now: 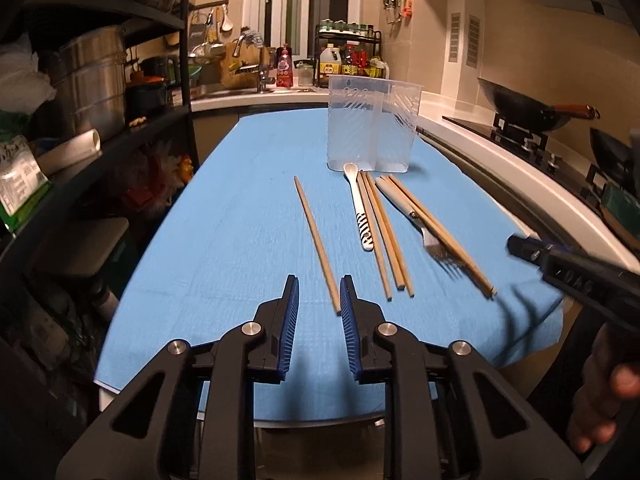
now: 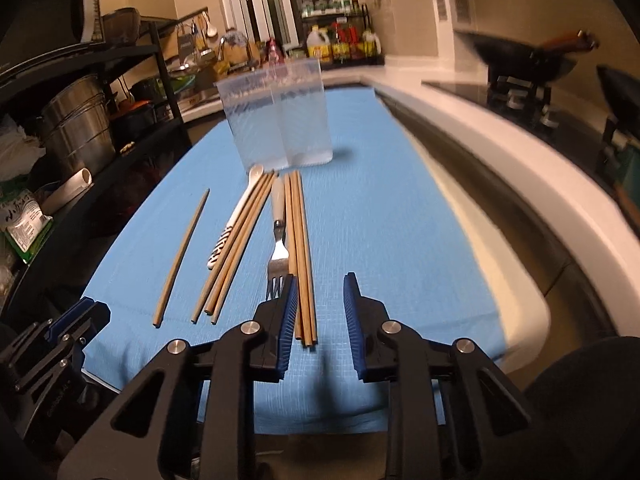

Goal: Organize utensils
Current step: 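Close the left tool on a lone chopstick while the right tool grasps another chopstick, then lift both held chopsticks and carry them over the clear container, then lower both chopsticks into the container and open both tools, then grasp the black-striped white spoon with the left tool while the right tool grasps a chopstick, then lift the spoon and chopstick and carry both over the container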

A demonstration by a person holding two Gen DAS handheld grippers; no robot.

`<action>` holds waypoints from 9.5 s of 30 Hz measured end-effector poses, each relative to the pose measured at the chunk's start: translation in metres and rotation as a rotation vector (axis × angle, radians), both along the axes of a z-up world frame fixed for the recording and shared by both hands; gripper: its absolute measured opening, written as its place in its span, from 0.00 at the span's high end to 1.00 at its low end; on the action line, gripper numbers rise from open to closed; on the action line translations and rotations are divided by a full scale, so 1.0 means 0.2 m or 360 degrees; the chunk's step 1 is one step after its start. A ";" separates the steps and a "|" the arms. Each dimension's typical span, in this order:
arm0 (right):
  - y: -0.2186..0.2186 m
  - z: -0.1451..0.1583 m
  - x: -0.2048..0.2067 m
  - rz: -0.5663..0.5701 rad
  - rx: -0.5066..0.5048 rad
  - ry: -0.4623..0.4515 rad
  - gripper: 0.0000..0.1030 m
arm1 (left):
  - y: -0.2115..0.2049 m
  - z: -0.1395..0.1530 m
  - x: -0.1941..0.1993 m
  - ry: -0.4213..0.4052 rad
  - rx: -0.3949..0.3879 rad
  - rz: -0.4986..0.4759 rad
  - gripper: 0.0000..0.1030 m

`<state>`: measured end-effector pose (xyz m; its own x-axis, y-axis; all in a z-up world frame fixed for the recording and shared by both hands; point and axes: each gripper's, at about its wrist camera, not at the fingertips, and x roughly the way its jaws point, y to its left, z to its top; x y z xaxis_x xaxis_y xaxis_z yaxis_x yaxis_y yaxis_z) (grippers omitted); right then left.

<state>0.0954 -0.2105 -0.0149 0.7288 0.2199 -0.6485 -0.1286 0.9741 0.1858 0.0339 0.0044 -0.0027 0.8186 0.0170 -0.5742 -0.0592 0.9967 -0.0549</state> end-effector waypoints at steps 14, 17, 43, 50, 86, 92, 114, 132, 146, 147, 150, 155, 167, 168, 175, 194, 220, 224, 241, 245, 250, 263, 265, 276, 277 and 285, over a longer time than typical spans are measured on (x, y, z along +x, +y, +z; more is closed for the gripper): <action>0.07 -0.16 0.09 0.0073 -0.0036 0.0210 0.77 | 0.00 -0.17 0.27 0.0161 -0.0149 0.0219 0.79; 0.06 -0.15 0.09 0.0065 -0.0013 0.0213 0.86 | -0.01 -0.19 0.29 0.0180 -0.0108 0.0159 0.79; -0.01 -0.16 0.10 -0.0027 0.0027 0.0217 0.90 | 0.02 -0.20 0.27 0.0156 0.0012 0.0150 0.92; 0.03 -0.16 0.10 -0.0019 -0.0069 0.0203 0.84 | -0.01 -0.21 0.27 0.0126 0.0084 0.0167 0.92; 0.08 -0.13 0.02 -0.0042 -0.0273 0.0019 0.96 | -0.03 -0.24 0.18 -0.0039 0.0139 0.0131 0.94; 0.05 -0.03 -0.06 -0.0056 -0.0244 -0.0128 0.96 | -0.02 -0.13 0.12 -0.0173 0.0129 0.0132 0.94; -0.05 0.67 0.10 -0.0042 -0.0188 -0.0457 0.96 | 0.03 0.53 0.26 -0.0434 0.0078 0.0084 0.94; -0.12 1.03 0.57 -0.0030 -0.0049 -0.0389 0.96 | 0.15 0.78 0.82 -0.0109 -0.0142 -0.0096 0.94; -0.06 1.41 0.83 0.0046 0.0056 -0.0523 0.96 | 0.14 1.23 1.07 -0.0078 -0.0091 -0.0186 0.94; -0.06 1.44 0.85 0.0048 0.0061 -0.0544 0.96 | 0.14 1.28 1.09 -0.0092 -0.0100 -0.0204 0.94; -0.04 1.52 0.90 0.0056 0.0106 -0.0604 0.96 | 0.12 1.38 1.12 -0.0158 -0.0124 -0.0236 0.94; -0.01 1.49 0.99 0.0028 0.0116 -0.0671 0.96 | 0.08 1.42 1.20 -0.0250 -0.0137 -0.0265 0.94; 0.05 1.07 1.18 0.0049 0.0073 -0.0409 0.54 | 0.11 1.01 1.44 -0.0015 -0.0221 -0.0351 0.71; 0.04 1.07 1.16 0.0038 0.0042 -0.0418 0.54 | 0.12 1.02 1.41 -0.0052 -0.0217 -0.0342 0.61; -0.07 1.02 0.90 0.0000 0.0051 -0.0445 0.54 | 0.23 1.03 1.11 -0.0254 -0.0167 -0.0227 0.62; -0.14 0.30 0.20 -0.0072 0.0029 -0.0222 0.82 | 0.11 0.27 0.54 -0.0067 -0.0151 -0.0212 0.91; 0.15 -0.14 0.26 0.0196 -0.0273 0.0164 0.94 | -0.01 -0.17 0.60 0.0174 -0.0332 -0.0358 0.90; 0.12 -0.13 0.26 0.0137 -0.0291 0.0176 0.94 | -0.05 -0.20 0.64 0.0225 -0.0298 -0.0314 0.90; 0.04 -0.14 0.28 0.0013 -0.0245 0.0213 0.94 | -0.08 -0.18 0.55 0.0198 0.0003 -0.0164 0.93; 0.04 -0.14 0.28 -0.0002 -0.0237 0.0215 0.94 | 0.01 -0.18 0.46 0.0184 -0.0003 -0.0038 0.93; 0.03 -0.14 0.27 -0.0027 -0.0220 0.0214 0.93 | 0.02 -0.18 0.41 0.0152 -0.0019 0.0007 0.93; 0.03 -0.15 0.22 -0.0097 -0.0227 0.0180 0.92 | 0.00 -0.22 0.46 0.0100 -0.0004 0.0015 0.93; 0.03 -0.15 0.22 -0.0097 -0.0237 0.0173 0.94 | 0.00 -0.22 0.45 0.0098 -0.0004 0.0016 0.92; 0.03 -0.15 0.22 -0.0104 -0.0237 0.0169 0.94 | -0.01 -0.22 0.44 0.0099 0.0045 0.0024 0.93; 0.03 -0.15 0.22 -0.0103 -0.0237 0.0170 0.94 | -0.01 -0.22 0.44 0.0096 0.0044 0.0024 0.93; 0.03 -0.15 0.22 -0.0103 -0.0235 0.0170 0.94 | 0.00 -0.22 0.44 0.0091 0.0039 0.0023 0.92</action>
